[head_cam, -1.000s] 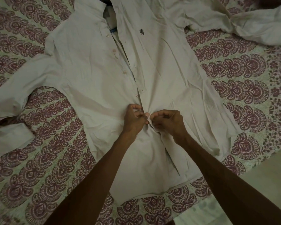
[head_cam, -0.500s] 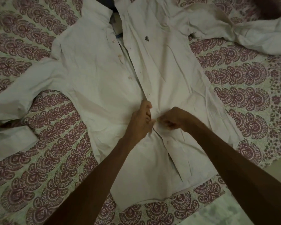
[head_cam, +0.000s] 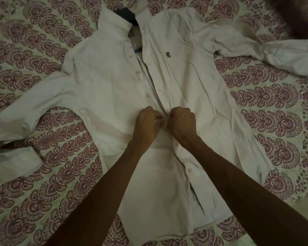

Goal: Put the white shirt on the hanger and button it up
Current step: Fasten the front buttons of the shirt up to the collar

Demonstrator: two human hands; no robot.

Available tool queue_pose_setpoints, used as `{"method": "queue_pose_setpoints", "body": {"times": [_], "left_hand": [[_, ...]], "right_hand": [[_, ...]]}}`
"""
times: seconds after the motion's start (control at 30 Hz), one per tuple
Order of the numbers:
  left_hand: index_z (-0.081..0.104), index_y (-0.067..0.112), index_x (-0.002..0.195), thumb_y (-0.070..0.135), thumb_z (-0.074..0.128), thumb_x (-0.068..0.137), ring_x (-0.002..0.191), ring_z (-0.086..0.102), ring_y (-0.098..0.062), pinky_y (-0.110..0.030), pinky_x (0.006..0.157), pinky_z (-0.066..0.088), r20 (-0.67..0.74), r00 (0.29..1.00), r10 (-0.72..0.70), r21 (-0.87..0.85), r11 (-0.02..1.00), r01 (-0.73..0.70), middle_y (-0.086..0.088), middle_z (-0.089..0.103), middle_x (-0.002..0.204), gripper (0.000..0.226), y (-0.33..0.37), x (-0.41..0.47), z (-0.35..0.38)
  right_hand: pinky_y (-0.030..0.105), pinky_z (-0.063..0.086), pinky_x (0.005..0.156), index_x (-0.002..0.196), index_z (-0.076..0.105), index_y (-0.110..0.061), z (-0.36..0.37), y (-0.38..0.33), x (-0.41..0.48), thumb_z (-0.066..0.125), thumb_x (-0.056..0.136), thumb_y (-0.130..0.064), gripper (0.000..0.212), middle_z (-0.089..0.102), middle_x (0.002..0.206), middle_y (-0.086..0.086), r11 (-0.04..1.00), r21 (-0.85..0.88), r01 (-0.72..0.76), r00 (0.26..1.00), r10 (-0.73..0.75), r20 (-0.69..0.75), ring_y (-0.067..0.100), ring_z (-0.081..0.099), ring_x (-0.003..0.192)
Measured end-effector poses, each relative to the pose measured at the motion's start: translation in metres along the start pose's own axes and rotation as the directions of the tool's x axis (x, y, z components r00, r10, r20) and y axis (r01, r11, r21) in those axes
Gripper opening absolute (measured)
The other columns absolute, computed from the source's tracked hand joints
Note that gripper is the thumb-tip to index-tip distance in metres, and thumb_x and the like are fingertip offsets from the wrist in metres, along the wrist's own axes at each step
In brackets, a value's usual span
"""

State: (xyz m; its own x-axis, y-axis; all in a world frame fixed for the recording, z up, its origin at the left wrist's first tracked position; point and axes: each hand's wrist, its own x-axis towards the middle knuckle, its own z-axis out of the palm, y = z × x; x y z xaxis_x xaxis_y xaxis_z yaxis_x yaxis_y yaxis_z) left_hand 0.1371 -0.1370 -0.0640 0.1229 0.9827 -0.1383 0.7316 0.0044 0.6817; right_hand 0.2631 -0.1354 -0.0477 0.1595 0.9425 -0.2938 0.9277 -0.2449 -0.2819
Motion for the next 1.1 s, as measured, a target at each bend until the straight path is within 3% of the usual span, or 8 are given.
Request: {"method": "queue_pose_setpoints", "body": {"times": [0.1, 0.2, 0.3, 0.4, 0.67, 0.93, 1.03, 1.1], "left_hand": [[0.074, 0.010, 0.087, 0.017, 0.076, 0.081, 0.084, 0.063, -0.022, -0.035, 0.076, 0.054, -0.012, 0.999, 0.032, 0.046, 0.998, -0.031, -0.009, 0.066, 0.088, 0.010, 0.001, -0.001, 0.007], [0.070, 0.009, 0.078, 0.016, 0.071, 0.083, 0.075, 0.063, -0.019, -0.037, 0.072, 0.054, -0.009, 1.000, -0.003, 0.035, 0.999, 0.003, -0.006, 0.066, 0.079, 0.009, 0.006, 0.000, 0.011], [0.075, 0.013, 0.073, 0.010, 0.070, 0.080, 0.071, 0.068, -0.015, -0.031, 0.074, 0.058, 0.077, 0.965, -0.251, -0.199, 0.944, 0.262, -0.002, 0.073, 0.075, 0.009, 0.010, 0.009, 0.003], [0.074, 0.015, 0.070, 0.003, 0.071, 0.077, 0.070, 0.070, -0.020, -0.032, 0.079, 0.060, 0.271, 0.853, -0.446, -0.443, 0.729, 0.522, -0.012, 0.074, 0.077, 0.014, 0.009, 0.015, -0.006], [0.070, -0.006, 0.089, -0.007, 0.066, 0.083, 0.074, 0.063, -0.020, -0.024, 0.076, 0.056, 0.463, 0.804, -0.373, -0.631, 0.498, 0.595, -0.015, 0.066, 0.082, 0.007, 0.005, 0.012, -0.013], [0.072, 0.005, 0.077, -0.005, 0.070, 0.080, 0.079, 0.067, -0.023, -0.033, 0.083, 0.058, 0.438, 0.796, -0.418, -0.590, 0.535, 0.605, -0.016, 0.069, 0.081, 0.010, 0.006, 0.015, -0.008], [0.073, 0.007, 0.077, -0.002, 0.072, 0.078, 0.071, 0.069, -0.020, -0.028, 0.076, 0.060, 0.388, 0.807, -0.446, -0.530, 0.608, 0.591, -0.014, 0.071, 0.079, 0.009, 0.008, 0.015, -0.007], [0.073, 0.008, 0.077, 0.000, 0.073, 0.078, 0.067, 0.070, -0.018, -0.026, 0.070, 0.059, 0.356, 0.816, -0.455, -0.503, 0.643, 0.578, -0.013, 0.072, 0.076, 0.008, 0.009, 0.016, -0.005]], "right_hand": [[0.031, 0.046, 0.050, 0.062, 0.063, -0.004, -0.005, 0.013, 0.004, 0.057, 0.082, -0.006, 0.021, 0.062, 0.057, 0.007, 0.976, 0.217, -0.030, 1.000, 0.029, 0.011, 0.020, 0.054, 0.048], [0.027, 0.055, 0.063, 0.082, 0.077, -0.005, -0.013, 0.025, 0.007, 0.069, 0.086, -0.014, 0.013, 0.073, 0.074, 0.008, 0.876, 0.463, -0.137, 0.989, 0.093, 0.116, 0.020, 0.068, 0.065], [0.024, 0.055, 0.070, 0.085, 0.077, -0.010, -0.015, 0.029, 0.003, 0.075, 0.083, -0.017, 0.008, 0.072, 0.074, 0.000, 0.789, 0.587, -0.180, 0.982, 0.105, 0.160, 0.010, 0.066, 0.066], [0.020, 0.057, 0.065, 0.083, 0.078, -0.011, -0.011, 0.027, -0.001, 0.079, 0.079, -0.016, 0.006, 0.074, 0.071, 0.000, 0.785, 0.613, -0.092, 0.992, 0.018, 0.126, 0.008, 0.069, 0.061], [0.024, 0.048, 0.054, 0.067, 0.075, -0.009, 0.007, 0.023, 0.008, 0.072, 0.078, -0.012, 0.011, 0.070, 0.061, 0.005, 0.908, 0.411, 0.075, 0.995, -0.096, 0.032, 0.019, 0.067, 0.058], [0.035, 0.058, 0.069, 0.081, 0.077, -0.005, 0.000, 0.030, 0.002, 0.073, 0.083, -0.010, 0.007, 0.074, 0.074, 0.013, 0.761, 0.630, -0.154, 0.982, 0.045, 0.186, 0.023, 0.069, 0.065], [0.037, 0.060, 0.071, 0.082, 0.076, -0.004, 0.000, 0.029, 0.003, 0.073, 0.084, -0.010, 0.007, 0.073, 0.075, 0.013, 0.752, 0.639, -0.161, 0.980, 0.047, 0.191, 0.029, 0.070, 0.070], [0.033, 0.060, 0.068, 0.083, 0.077, -0.006, 0.000, 0.029, 0.002, 0.073, 0.084, -0.010, 0.005, 0.073, 0.073, 0.010, 0.731, 0.659, -0.176, 0.978, 0.054, 0.201, 0.019, 0.068, 0.061]]}}
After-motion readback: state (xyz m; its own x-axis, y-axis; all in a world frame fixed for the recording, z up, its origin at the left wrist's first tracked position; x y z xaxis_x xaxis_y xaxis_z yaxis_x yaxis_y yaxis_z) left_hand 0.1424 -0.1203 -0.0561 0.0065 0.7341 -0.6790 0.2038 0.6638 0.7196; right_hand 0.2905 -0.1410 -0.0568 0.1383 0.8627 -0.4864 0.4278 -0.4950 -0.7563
